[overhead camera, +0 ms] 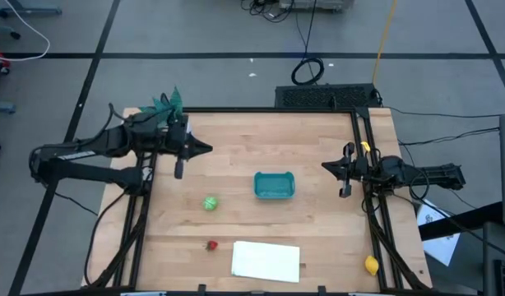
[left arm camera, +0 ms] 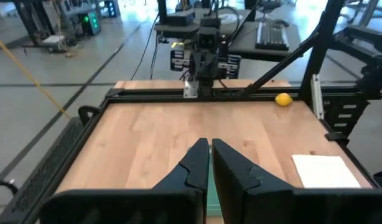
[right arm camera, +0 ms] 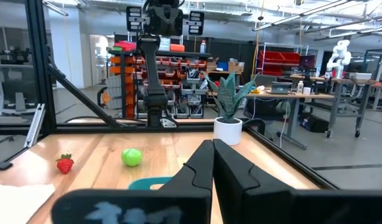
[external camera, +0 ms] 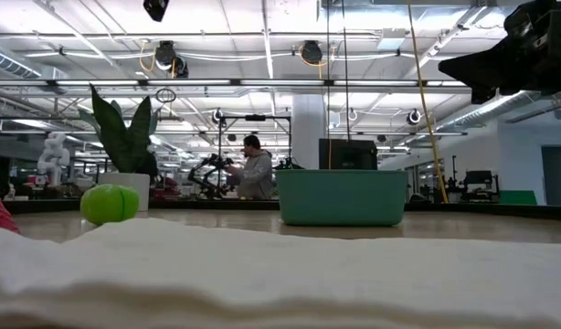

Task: Pick and placing Produce into tupperware
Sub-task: Put the cabbage into the bin

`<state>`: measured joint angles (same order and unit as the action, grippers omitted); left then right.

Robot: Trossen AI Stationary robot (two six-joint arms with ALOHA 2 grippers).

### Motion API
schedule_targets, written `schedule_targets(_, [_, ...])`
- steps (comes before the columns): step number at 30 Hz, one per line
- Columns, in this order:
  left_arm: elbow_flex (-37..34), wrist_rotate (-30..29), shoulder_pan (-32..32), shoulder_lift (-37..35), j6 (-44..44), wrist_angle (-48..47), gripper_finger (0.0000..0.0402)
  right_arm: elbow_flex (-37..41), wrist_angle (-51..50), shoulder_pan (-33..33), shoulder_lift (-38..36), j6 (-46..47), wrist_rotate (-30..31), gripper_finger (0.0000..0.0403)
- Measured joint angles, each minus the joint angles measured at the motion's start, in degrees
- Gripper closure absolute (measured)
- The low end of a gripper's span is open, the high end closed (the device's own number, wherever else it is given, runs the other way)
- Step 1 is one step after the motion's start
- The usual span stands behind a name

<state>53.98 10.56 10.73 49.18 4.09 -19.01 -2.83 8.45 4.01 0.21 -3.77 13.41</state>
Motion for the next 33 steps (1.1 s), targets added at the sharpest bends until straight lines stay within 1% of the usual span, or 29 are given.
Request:
schedule_targets(3, [4.8,0.0,0.8,3.2,1.2,-6.3,0.0376,0.0,-0.1,0.0,0.0,0.0,0.0,0.0403])
schedule_targets(8, [13.2,0.4,0.9,9.1,6.9,-17.5,0.0376,0.0,-0.1,0.0,0.0,0.0,0.0,0.0403])
schedule_targets(12, [18.8,2.5,0.9,13.9,12.0,-25.1,0.0376,0.0,-0.1,0.0,0.0,-0.1,0.0,0.0403])
schedule_targets(14, [20.7,4.6,0.9,16.0,14.4,-27.9,0.0376,0.0,-0.1,0.0,0.0,0.0,0.0,0.0403])
schedule_targets(18, [22.6,7.6,0.9,19.5,17.2,-30.0,0.0376,0.0,-0.1,0.0,0.0,0.0,0.0,0.0403])
schedule_targets(23, [25.9,7.6,0.9,23.2,18.7,-33.3,0.0376,0.0,-0.1,0.0,0.0,0.0,0.0,0.0403])
schedule_targets(29, [32.8,7.4,0.9,27.6,20.6,-40.1,0.0376,0.0,-0.1,0.0,0.0,0.0,0.0,0.0403])
schedule_targets(33, [34.9,7.1,0.9,29.8,22.3,-43.3,0.0376,0.0,-0.1,0.0,0.0,0.0,0.0,0.0403])
